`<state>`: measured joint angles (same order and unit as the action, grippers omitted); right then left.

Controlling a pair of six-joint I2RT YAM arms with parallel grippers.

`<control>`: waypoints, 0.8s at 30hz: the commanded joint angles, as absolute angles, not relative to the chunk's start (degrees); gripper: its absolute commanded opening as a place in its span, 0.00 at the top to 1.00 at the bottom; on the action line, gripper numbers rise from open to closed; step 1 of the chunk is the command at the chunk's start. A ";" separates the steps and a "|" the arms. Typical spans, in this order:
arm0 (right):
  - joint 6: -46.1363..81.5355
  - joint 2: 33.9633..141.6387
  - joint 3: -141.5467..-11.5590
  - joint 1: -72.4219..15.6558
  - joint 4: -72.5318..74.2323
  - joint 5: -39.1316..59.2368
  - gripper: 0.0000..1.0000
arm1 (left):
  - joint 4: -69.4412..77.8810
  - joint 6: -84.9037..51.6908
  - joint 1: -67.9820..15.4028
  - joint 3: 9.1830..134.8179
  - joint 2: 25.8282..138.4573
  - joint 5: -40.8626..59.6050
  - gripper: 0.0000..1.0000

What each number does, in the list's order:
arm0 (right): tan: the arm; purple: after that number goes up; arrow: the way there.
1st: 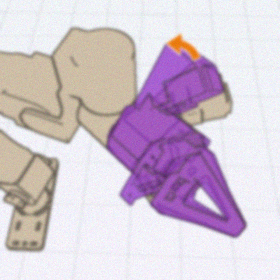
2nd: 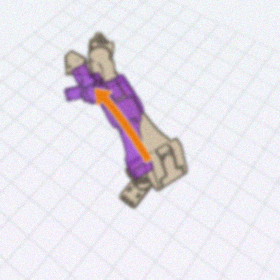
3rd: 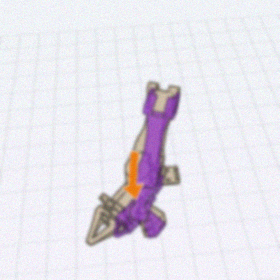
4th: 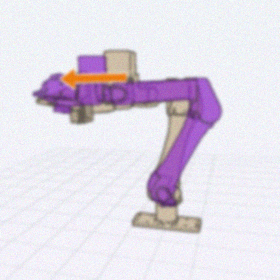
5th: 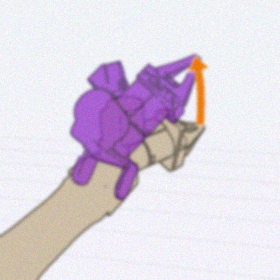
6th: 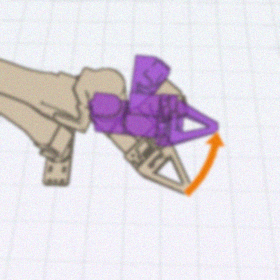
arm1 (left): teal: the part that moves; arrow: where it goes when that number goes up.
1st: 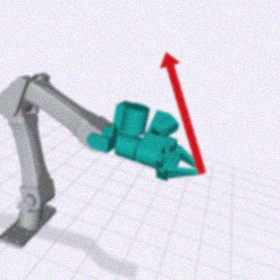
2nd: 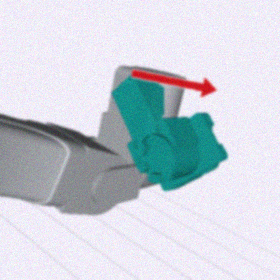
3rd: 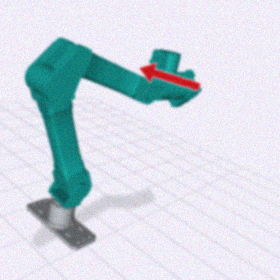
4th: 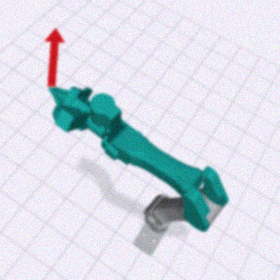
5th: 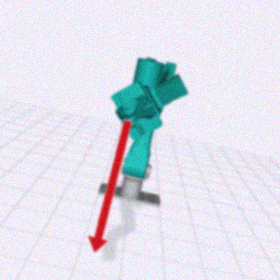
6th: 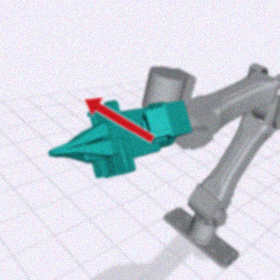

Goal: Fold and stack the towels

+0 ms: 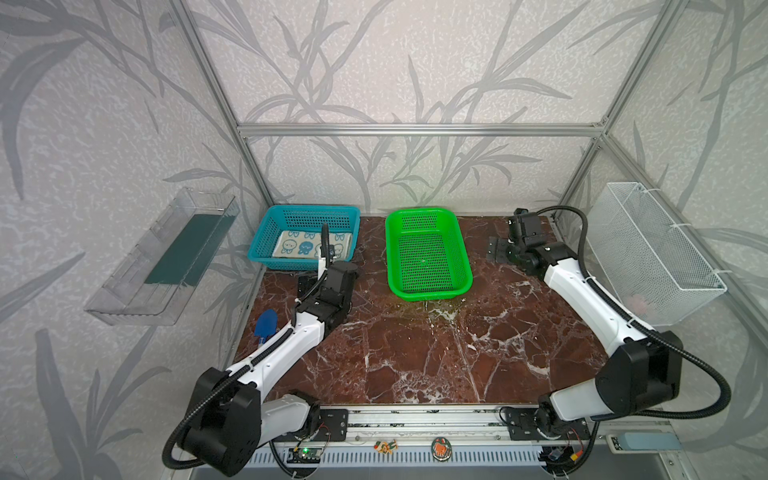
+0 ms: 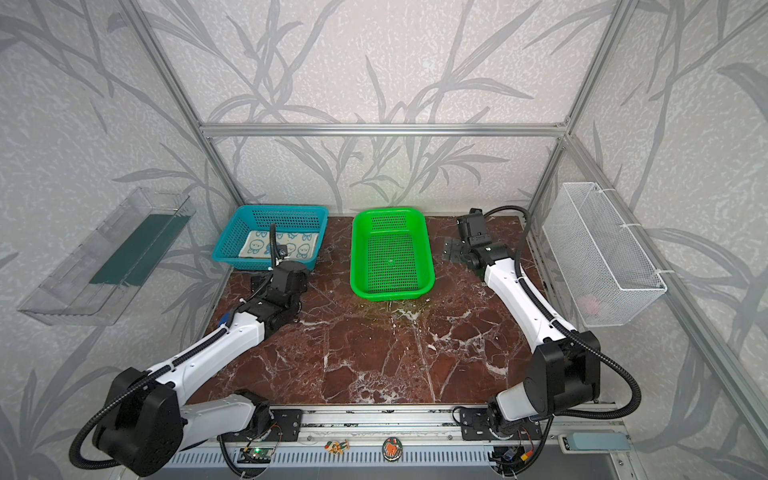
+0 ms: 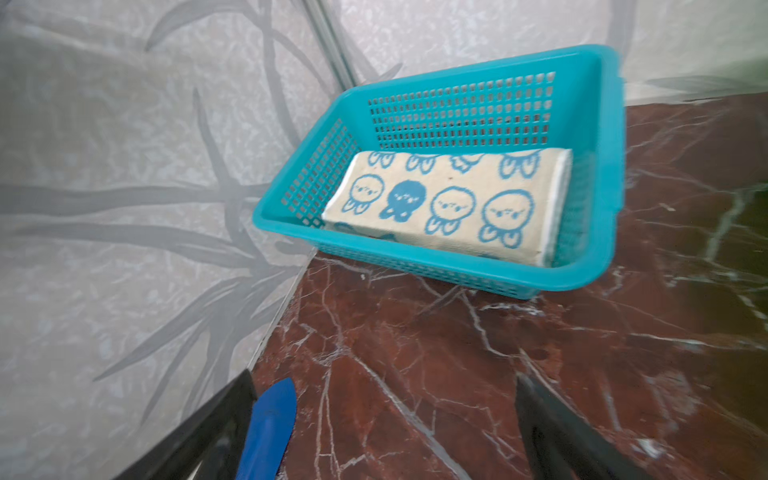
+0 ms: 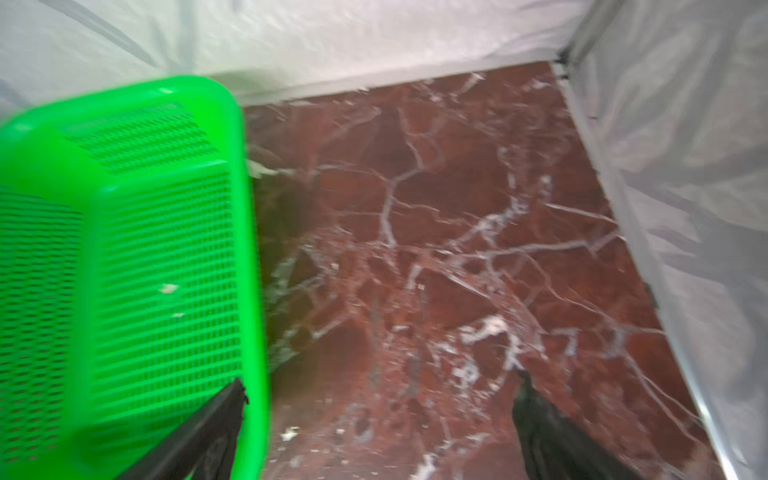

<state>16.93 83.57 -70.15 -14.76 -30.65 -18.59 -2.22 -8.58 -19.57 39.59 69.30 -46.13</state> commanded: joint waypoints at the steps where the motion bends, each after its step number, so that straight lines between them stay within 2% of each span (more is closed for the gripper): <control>1: 8.72 79.62 -61.76 -15.29 -21.12 -31.12 0.01 | 6.25 -10.74 -15.30 34.48 67.65 -48.52 0.01; 6: 7.09 76.47 -47.57 -15.38 -8.12 -28.16 0.01 | 17.08 -10.51 -10.41 26.93 69.78 -46.99 0.01; 9: 3.80 77.20 -40.76 -15.38 0.25 -32.22 0.01 | 25.78 -9.65 -8.06 22.87 72.04 -42.13 0.01; 12: 1.85 78.30 -36.99 -15.37 5.12 -32.78 0.01 | 25.50 -11.18 -5.27 23.21 72.61 -39.12 0.01; 15: 0.86 79.41 -33.81 -15.38 12.83 -31.54 0.01 | 35.31 -11.02 -1.60 20.94 74.61 -32.93 0.01; 20: -2.23 82.31 -31.37 -15.38 23.86 -29.65 0.01 | 38.44 -12.87 6.47 21.99 77.89 -16.59 0.01; 24: -4.99 84.00 -30.00 -15.16 31.63 -27.22 0.01 | 47.68 -12.74 8.17 19.84 81.50 -14.68 0.01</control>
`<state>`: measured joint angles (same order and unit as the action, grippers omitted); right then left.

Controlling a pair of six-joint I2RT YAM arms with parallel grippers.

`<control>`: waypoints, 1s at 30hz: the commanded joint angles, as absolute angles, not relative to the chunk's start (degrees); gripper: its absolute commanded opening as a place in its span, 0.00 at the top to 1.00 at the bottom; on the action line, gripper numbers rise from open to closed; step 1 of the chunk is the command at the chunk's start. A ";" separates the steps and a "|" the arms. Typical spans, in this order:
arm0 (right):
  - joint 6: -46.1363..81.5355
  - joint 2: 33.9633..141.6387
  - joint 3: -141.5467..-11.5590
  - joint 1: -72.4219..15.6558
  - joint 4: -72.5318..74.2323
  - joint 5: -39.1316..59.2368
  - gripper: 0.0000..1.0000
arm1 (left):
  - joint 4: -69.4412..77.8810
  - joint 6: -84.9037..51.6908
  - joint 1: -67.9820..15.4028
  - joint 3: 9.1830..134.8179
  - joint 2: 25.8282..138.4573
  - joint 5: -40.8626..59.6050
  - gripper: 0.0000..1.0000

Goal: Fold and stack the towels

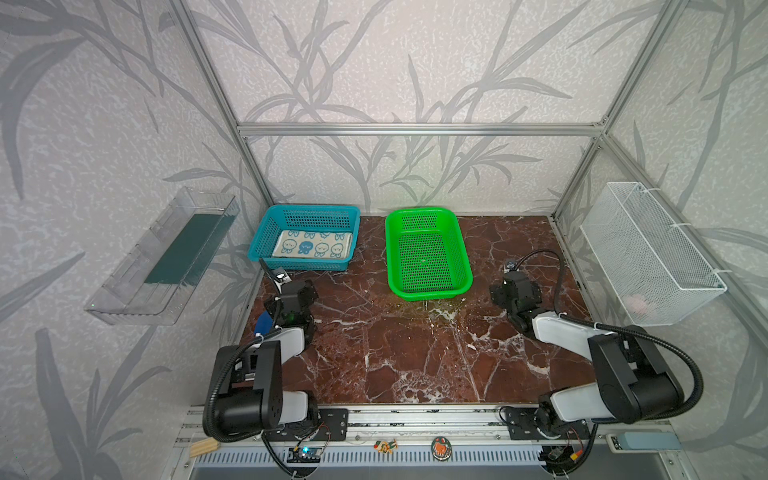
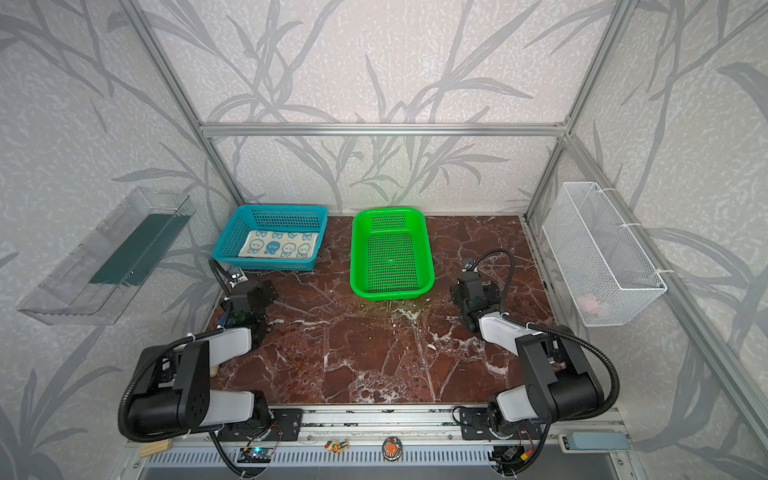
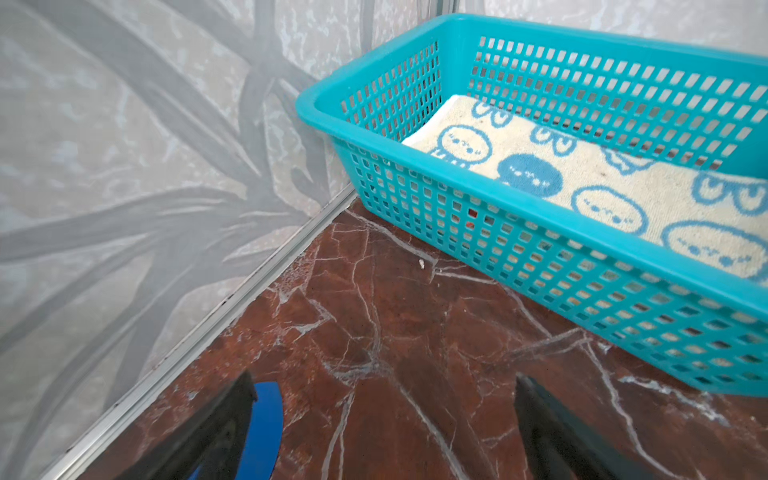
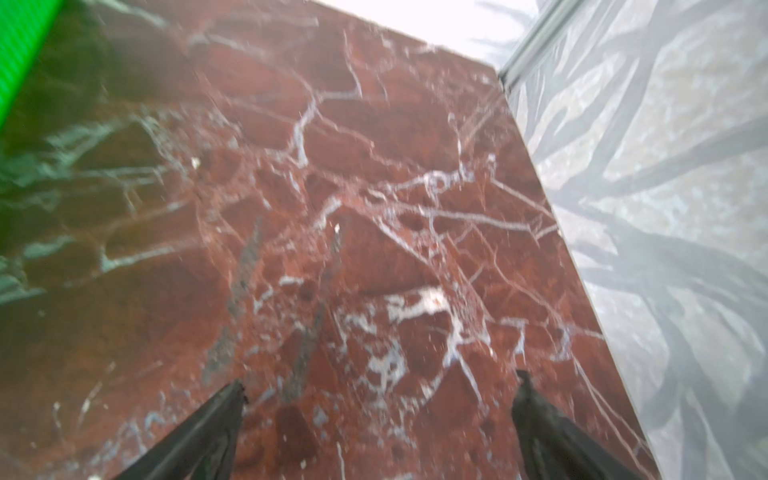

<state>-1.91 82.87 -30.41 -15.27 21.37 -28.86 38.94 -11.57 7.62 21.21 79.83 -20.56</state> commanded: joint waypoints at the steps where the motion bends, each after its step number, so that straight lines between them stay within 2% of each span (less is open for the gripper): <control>1: -5.56 84.51 -30.26 -15.22 32.09 -26.47 0.01 | 45.71 -12.91 8.17 20.23 80.73 -14.42 0.01; 3: -7.45 85.85 -29.47 -15.21 35.46 -23.11 0.01 | 43.22 -13.23 8.17 21.07 80.29 -14.40 0.01; 7: -8.48 88.91 -24.86 -14.80 50.01 -23.98 0.01 | 43.31 -11.78 7.97 21.63 80.95 -11.88 0.01; 12: -5.84 85.93 -24.87 -12.91 44.67 -20.36 0.01 | 48.36 -7.16 5.41 20.05 83.34 -6.11 0.01; 14: -4.63 86.24 -24.42 -11.39 45.61 -18.48 0.01 | 64.51 -4.31 5.61 18.04 91.66 -0.35 0.01; 15: -3.43 86.31 -24.14 -9.78 45.34 -16.07 0.01 | 57.31 -5.42 5.71 18.36 87.86 -1.68 0.01; 16: -2.27 87.98 -23.04 -8.31 47.75 -14.42 0.01 | 51.66 -6.44 5.83 19.34 85.87 -3.16 0.01; 17: -1.99 90.75 -20.19 -7.74 58.24 -13.77 0.01 | 56.17 -5.78 5.85 18.68 88.07 -2.57 0.01; 18: -2.76 91.55 -18.92 -7.81 61.96 -13.51 0.01 | 61.59 -5.05 5.86 18.51 90.64 -1.69 0.01; 21: -1.19 87.58 -22.33 -7.33 48.39 -12.87 0.01 | 49.93 -5.55 5.80 21.36 87.20 -1.93 0.01; 23: -1.30 89.67 -21.13 -7.29 54.31 -13.38 0.01 | 57.23 -5.19 5.88 19.68 89.55 -1.80 0.01; 25: -1.97 90.56 -20.50 -7.38 56.92 -13.02 0.01 | 57.64 -5.18 5.91 19.35 89.30 -0.86 0.01; 30: -1.92 87.83 -22.63 -7.38 48.57 -12.12 0.01 | 54.57 -2.32 3.37 21.13 89.53 -3.33 0.01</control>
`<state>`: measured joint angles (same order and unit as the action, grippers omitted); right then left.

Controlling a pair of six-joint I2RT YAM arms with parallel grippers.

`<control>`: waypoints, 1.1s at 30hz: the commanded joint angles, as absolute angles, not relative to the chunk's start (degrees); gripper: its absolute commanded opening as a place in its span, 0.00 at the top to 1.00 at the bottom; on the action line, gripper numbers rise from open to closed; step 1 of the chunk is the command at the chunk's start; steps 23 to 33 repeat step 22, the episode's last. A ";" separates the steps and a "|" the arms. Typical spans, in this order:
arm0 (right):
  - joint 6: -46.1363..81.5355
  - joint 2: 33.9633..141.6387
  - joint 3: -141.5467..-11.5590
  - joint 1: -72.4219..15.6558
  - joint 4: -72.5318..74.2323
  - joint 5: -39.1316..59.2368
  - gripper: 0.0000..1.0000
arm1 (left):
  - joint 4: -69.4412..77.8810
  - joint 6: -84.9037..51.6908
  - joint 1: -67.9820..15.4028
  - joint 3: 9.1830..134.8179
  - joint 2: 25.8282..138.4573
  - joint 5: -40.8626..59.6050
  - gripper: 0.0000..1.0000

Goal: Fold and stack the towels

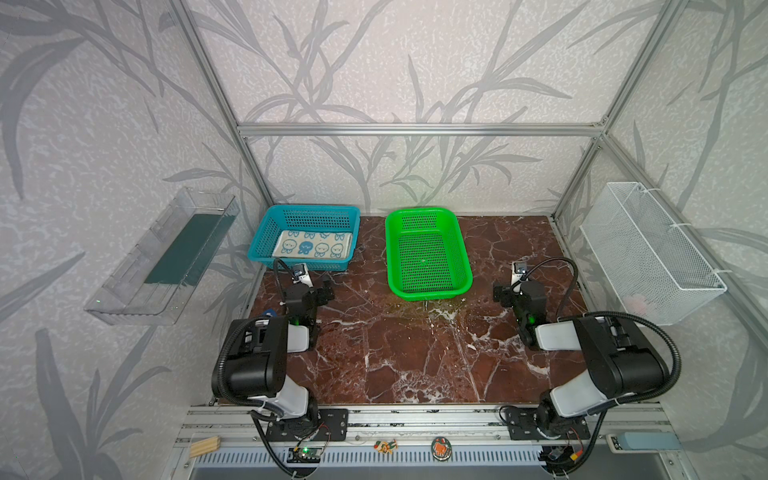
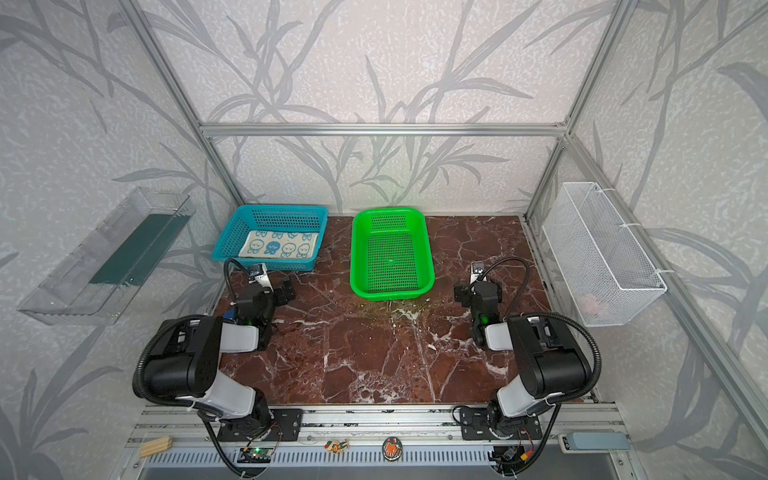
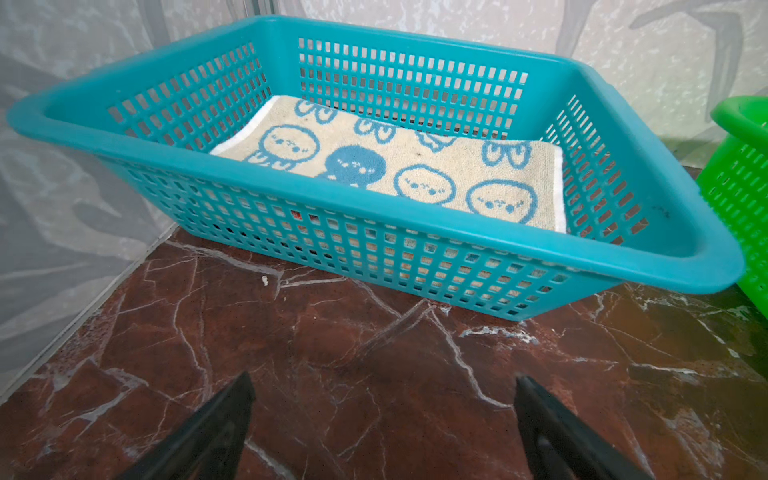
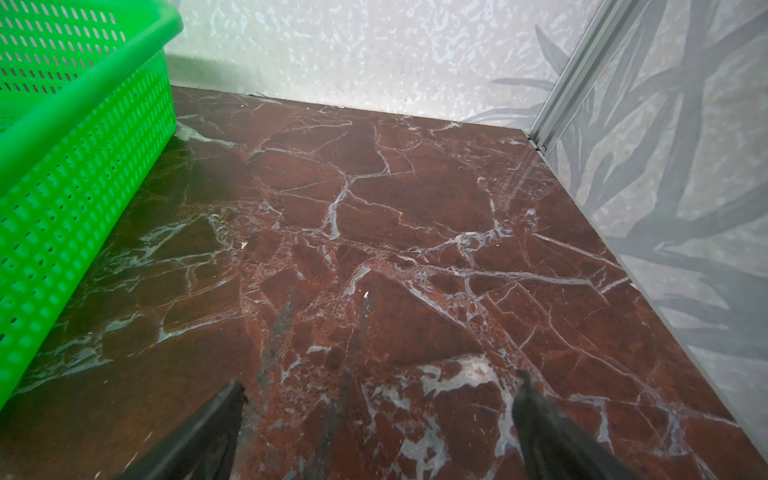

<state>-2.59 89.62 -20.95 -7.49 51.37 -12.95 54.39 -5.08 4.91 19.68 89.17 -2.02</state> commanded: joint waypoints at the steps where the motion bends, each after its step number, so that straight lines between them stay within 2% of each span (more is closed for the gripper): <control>1: -1.95 88.00 -22.48 -7.38 49.05 -12.05 0.01 | 54.03 -1.25 2.41 21.47 89.59 -4.21 0.01; 33: -1.98 88.24 -22.24 -7.38 50.01 -12.12 0.01 | 53.75 -1.27 2.48 21.55 89.56 -3.42 0.01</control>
